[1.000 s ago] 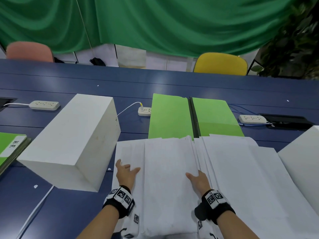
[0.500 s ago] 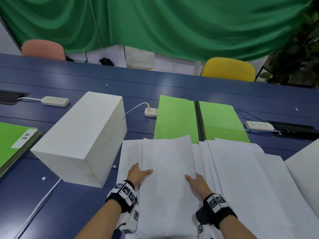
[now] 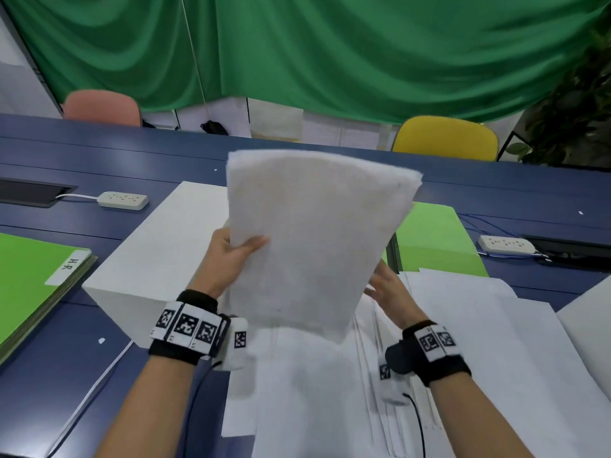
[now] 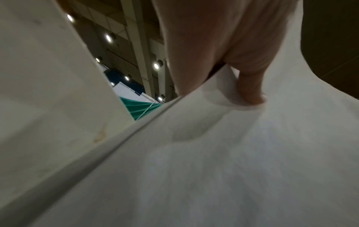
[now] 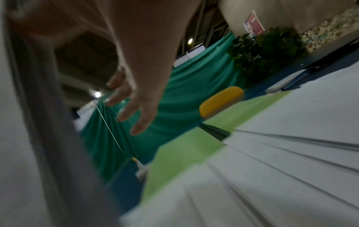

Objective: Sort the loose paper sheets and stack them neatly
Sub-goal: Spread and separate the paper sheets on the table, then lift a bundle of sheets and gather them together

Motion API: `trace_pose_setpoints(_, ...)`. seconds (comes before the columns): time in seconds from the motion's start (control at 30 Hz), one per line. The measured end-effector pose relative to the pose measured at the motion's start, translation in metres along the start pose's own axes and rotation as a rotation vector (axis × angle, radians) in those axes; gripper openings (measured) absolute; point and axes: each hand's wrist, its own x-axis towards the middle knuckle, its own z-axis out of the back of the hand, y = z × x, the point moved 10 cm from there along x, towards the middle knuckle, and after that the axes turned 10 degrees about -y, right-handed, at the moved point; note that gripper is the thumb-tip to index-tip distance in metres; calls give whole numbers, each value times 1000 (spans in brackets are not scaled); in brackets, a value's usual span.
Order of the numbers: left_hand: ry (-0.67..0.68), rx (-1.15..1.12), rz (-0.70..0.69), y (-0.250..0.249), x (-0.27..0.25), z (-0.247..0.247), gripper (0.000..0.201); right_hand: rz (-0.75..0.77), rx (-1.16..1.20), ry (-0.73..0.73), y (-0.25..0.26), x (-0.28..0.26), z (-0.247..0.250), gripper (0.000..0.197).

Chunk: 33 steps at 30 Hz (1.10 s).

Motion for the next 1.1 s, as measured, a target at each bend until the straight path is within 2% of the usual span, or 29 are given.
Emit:
trace_pose_setpoints(0.07,-117,-75,-57,-11,-1,-1,12,58,98,4,28,3,-13,67)
trace_pose_setpoints(0.1,-164,-112,-65,-12,-2,-4,12,93,126,-19,41,3,-17,48)
trace_pose_setpoints(0.13,-195,-129,-73,-13,-4,-9,12,134,128,-94,46,5,-14,28)
trace_pose_setpoints(0.17,-216,-133,-80,-10,-4,-13,12,169,99,-187,49,4,-8,18)
trace_pose_setpoints(0.23,-244,-100,-83,-4,-3,-20,13,249,133,-294,58,-1,-2,24)
trace_pose_setpoints(0.3,-265,-45,-47,10,3,-21,13,392,241,-245,80,-12,-9,42)
trace_pose_setpoints(0.37,-270,2,7,25,8,-20,16,497,246,-187,92,-21,-16,53)
trace_pose_setpoints(0.43,-241,40,47,34,9,-21,19,526,145,-166,85,-26,-17,87)
trace_pose_setpoints(0.47,-222,54,46,35,8,-23,20,477,49,-156,73,-24,-18,98)
trace_pose_setpoints(0.5,-198,67,32,34,6,-25,20,410,-39,-172,59,-22,-19,97)
trace_pose_setpoints(0.53,-170,77,9,31,3,-27,20,344,-113,-218,48,-20,-15,85)
trace_pose_setpoints(0.63,-97,40,-17,18,-2,-34,18,262,-150,-404,40,-11,8,23)
trace_pose_setpoints(0.67,-73,-9,-19,11,-4,-35,17,267,-118,-428,47,-11,12,18)
trace_pose_setpoints(0.8,12,-137,-107,-19,-7,-34,20,354,39,-391,84,-9,21,21)
trace_pose_setpoints(0.87,36,-138,-85,-14,-8,-33,23,333,49,-338,83,-7,23,24)
trace_pose_setpoints(1.0,57,-113,109,33,-16,-39,30,65,-131,-229,10,-1,18,39)
trace_pose_setpoints(1.03,73,-88,138,41,-21,-45,29,12,-183,-226,-6,-2,17,36)
trace_pose_setpoints(1.1,74,-60,130,42,-25,-50,30,-1,-209,-258,-14,-3,21,28)
